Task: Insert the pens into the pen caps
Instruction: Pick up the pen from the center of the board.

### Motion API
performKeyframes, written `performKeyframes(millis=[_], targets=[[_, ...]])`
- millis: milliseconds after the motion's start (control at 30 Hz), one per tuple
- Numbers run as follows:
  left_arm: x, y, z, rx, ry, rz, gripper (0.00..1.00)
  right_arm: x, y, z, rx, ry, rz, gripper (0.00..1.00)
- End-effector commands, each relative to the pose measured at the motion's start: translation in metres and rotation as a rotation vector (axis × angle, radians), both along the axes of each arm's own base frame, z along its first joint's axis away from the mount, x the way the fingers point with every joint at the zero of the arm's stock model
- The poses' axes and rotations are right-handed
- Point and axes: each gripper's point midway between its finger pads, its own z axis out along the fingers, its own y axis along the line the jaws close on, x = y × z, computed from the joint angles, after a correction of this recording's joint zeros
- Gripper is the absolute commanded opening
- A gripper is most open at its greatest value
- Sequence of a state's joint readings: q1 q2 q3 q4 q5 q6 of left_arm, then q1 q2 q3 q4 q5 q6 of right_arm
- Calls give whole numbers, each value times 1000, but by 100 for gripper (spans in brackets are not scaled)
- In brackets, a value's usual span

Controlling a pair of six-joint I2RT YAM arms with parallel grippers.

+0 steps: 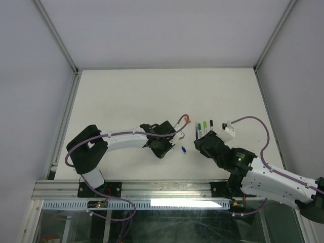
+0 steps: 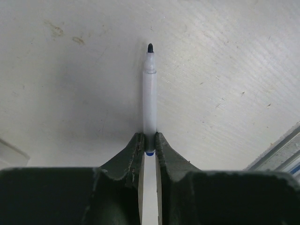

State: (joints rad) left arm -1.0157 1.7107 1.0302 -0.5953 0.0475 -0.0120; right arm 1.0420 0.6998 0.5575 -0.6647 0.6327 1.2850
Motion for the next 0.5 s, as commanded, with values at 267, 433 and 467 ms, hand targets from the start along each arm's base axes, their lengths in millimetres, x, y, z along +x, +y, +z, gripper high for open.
performKeyframes(millis=[267, 433, 467], targets=[[13, -15, 24, -281, 103, 140, 9, 3, 59, -21, 251, 81, 29, 41], [9, -19, 28, -312, 129, 122, 10, 12, 79, -25, 306, 73, 28, 41], [8, -20, 29, -318, 134, 118, 10, 14, 82, -26, 321, 75, 24, 41]])
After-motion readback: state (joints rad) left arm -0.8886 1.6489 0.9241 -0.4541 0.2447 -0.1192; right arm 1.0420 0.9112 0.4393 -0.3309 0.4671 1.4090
